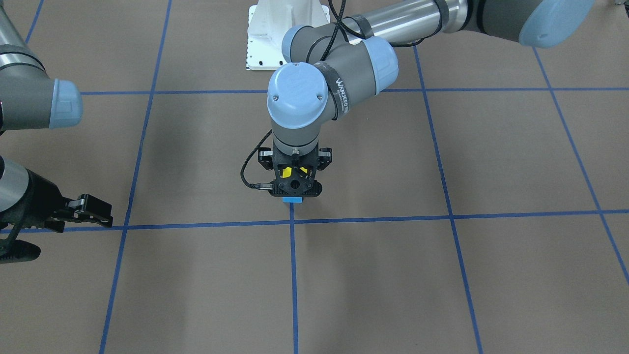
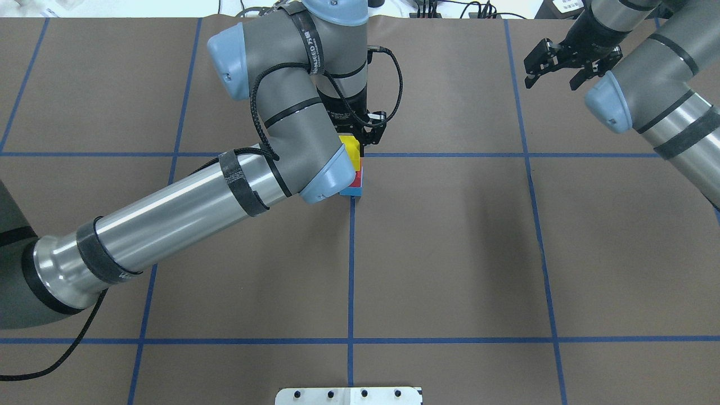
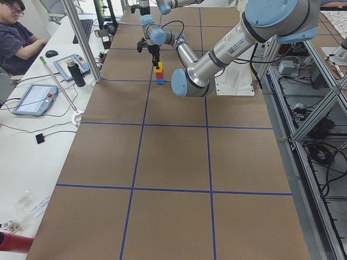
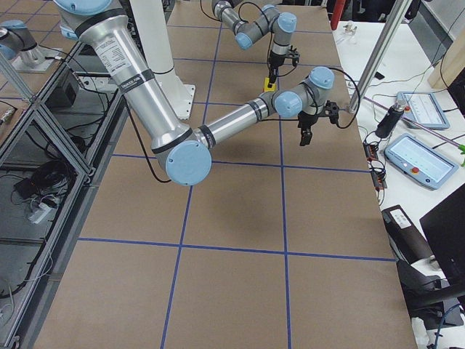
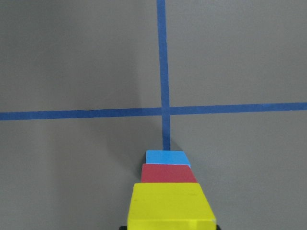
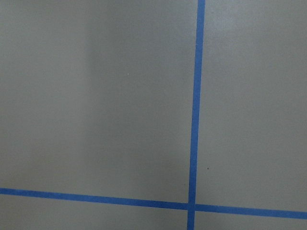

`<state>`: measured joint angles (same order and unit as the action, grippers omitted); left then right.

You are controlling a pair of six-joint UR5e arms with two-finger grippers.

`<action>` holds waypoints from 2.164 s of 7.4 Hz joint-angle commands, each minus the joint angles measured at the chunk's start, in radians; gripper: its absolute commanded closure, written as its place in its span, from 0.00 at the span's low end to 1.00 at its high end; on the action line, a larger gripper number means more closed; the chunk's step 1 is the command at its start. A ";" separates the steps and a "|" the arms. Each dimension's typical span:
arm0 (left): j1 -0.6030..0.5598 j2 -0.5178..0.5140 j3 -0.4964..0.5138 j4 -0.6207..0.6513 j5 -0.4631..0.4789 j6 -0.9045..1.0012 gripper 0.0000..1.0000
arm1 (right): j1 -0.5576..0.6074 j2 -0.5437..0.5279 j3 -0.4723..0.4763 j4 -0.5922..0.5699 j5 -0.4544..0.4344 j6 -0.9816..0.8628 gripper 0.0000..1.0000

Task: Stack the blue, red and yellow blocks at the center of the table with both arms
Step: 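Lower the yellow cube onto the red cube with the left gripper, then open the left gripper and raise it off the yellow cube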

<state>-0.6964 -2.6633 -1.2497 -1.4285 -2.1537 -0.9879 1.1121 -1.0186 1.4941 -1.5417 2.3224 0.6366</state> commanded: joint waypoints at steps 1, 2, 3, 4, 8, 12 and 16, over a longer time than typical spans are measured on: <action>0.000 -0.001 0.003 0.000 0.000 0.000 1.00 | 0.000 0.000 0.000 0.000 0.000 0.000 0.01; 0.000 -0.001 0.003 0.000 0.002 0.000 1.00 | 0.000 0.000 0.000 0.000 0.000 0.000 0.01; 0.003 -0.003 0.003 0.000 0.000 0.000 1.00 | 0.000 0.000 0.000 0.000 0.000 0.000 0.01; 0.008 -0.003 0.006 0.000 0.002 0.000 1.00 | 0.000 0.000 0.000 0.000 0.000 0.000 0.01; 0.008 -0.003 0.009 -0.001 0.003 0.000 1.00 | 0.002 0.000 0.000 0.000 0.000 0.000 0.01; 0.008 -0.001 0.012 0.000 0.005 -0.005 0.87 | 0.003 0.000 0.002 0.000 0.000 0.000 0.01; 0.041 -0.003 0.012 -0.001 0.012 -0.012 0.19 | 0.015 0.000 0.002 -0.002 0.003 0.000 0.01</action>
<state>-0.6605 -2.6648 -1.2381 -1.4290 -2.1419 -0.9988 1.1241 -1.0186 1.4956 -1.5431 2.3241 0.6366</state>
